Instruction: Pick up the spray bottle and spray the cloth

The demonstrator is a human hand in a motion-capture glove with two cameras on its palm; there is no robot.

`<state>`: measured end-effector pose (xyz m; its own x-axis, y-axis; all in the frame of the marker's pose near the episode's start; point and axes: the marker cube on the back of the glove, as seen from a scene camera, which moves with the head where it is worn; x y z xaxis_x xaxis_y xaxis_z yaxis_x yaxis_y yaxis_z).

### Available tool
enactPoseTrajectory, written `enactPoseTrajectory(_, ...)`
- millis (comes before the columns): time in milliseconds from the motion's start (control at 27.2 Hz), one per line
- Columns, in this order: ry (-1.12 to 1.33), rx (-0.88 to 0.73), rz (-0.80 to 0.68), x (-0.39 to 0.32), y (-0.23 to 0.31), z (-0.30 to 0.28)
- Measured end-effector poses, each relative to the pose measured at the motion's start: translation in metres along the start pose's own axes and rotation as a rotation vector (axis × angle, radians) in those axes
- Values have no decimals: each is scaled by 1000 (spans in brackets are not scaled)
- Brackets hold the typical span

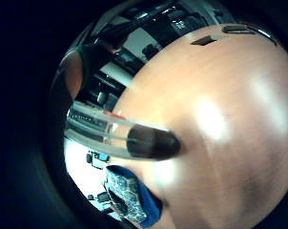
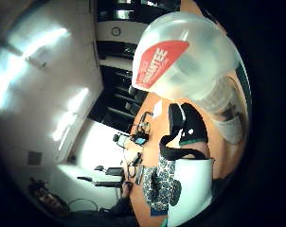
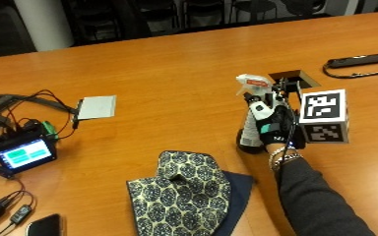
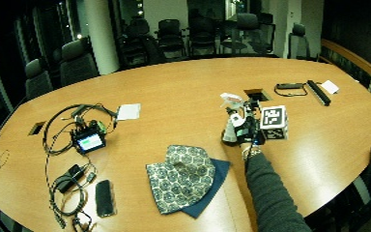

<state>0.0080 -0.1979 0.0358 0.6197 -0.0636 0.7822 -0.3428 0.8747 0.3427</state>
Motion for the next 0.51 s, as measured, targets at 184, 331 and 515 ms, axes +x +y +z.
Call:
enactPoseTrajectory(184, -30, 39, -33, 1, -1, 11)
enactPoseTrajectory(331, -37, 86, -74, 6, 3, 16)
enactPoseTrajectory(515, -79, 169, -141, -4, -2, 14)
